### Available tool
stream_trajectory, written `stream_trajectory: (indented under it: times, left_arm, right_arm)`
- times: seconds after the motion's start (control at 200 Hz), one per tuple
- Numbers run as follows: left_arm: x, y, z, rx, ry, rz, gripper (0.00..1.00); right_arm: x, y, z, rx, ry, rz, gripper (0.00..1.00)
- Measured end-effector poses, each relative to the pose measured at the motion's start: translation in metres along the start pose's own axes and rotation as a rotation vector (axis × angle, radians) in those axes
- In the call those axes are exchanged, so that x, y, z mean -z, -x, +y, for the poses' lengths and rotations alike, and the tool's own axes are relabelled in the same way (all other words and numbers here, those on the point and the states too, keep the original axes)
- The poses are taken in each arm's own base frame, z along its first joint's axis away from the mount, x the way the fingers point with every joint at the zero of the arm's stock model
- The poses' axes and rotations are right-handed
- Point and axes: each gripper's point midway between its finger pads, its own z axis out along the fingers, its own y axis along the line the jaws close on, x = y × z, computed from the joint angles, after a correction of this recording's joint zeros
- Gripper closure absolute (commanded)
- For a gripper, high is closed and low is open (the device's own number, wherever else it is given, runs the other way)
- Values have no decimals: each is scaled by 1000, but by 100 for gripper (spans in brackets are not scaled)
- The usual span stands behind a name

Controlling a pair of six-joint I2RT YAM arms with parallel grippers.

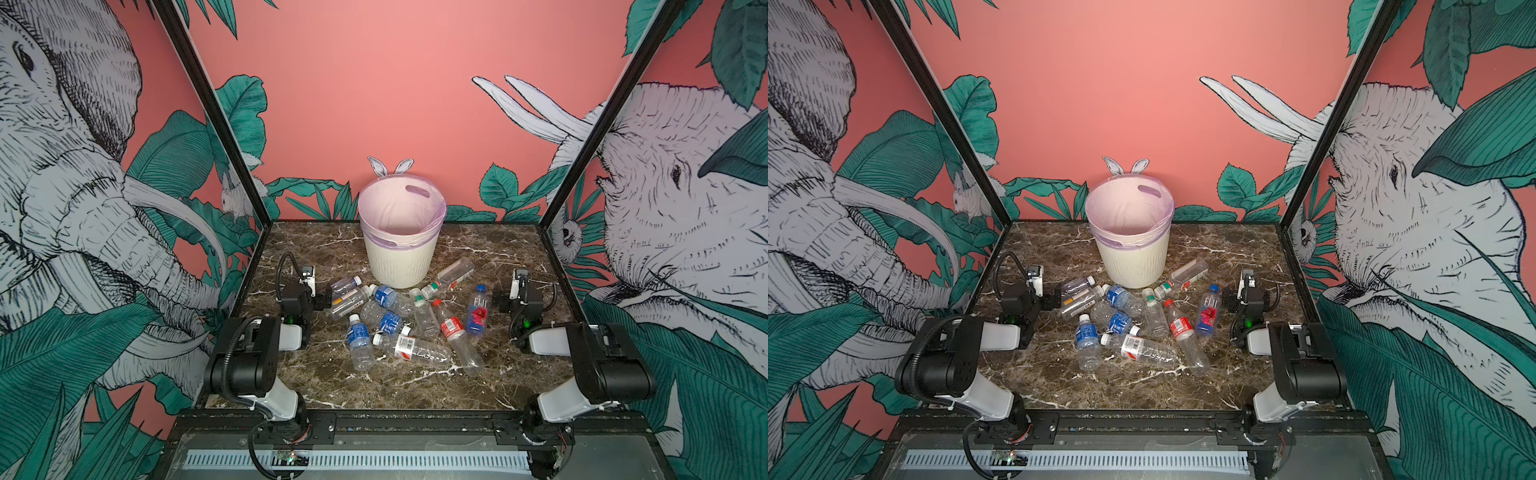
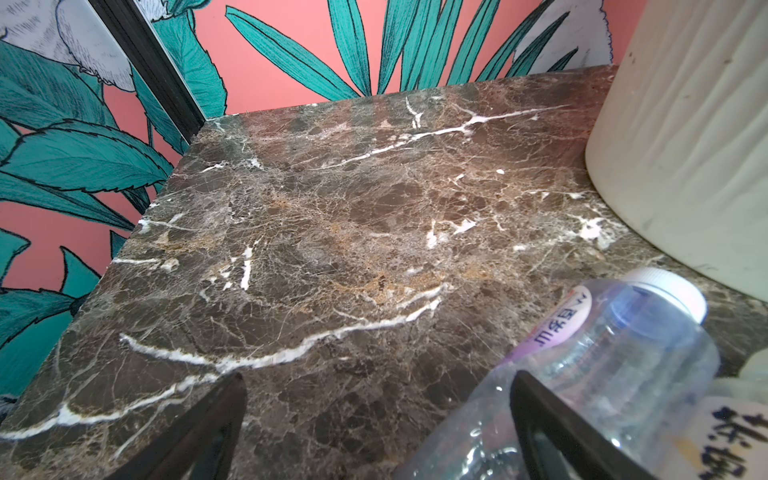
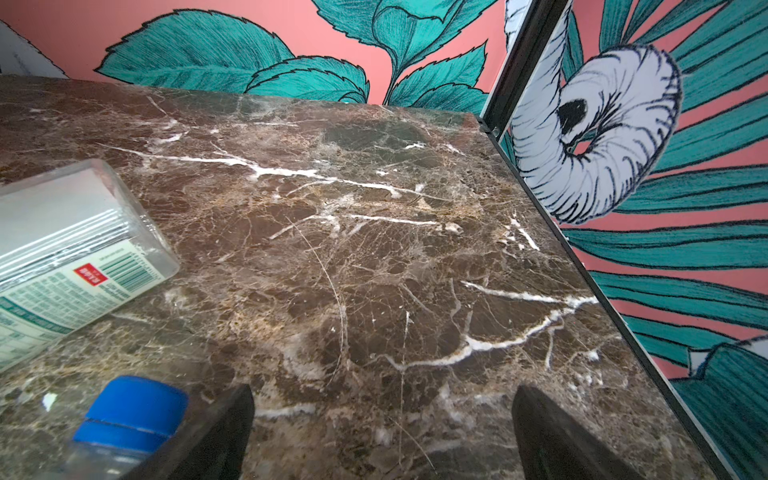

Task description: Throw the plastic bottles in the bin

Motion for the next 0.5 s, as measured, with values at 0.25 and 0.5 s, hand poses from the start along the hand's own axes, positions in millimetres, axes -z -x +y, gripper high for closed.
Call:
stream_trajectory:
  times: [0.25,0.5]
  left_arm:
    - [0,0,0,0,0,0,0]
    - [6,-1,5,5,31,-23,0]
  right_arm:
    - [0,0,0,0,0,0,1]
    - [1,3,-2,-5,-7,-20,1]
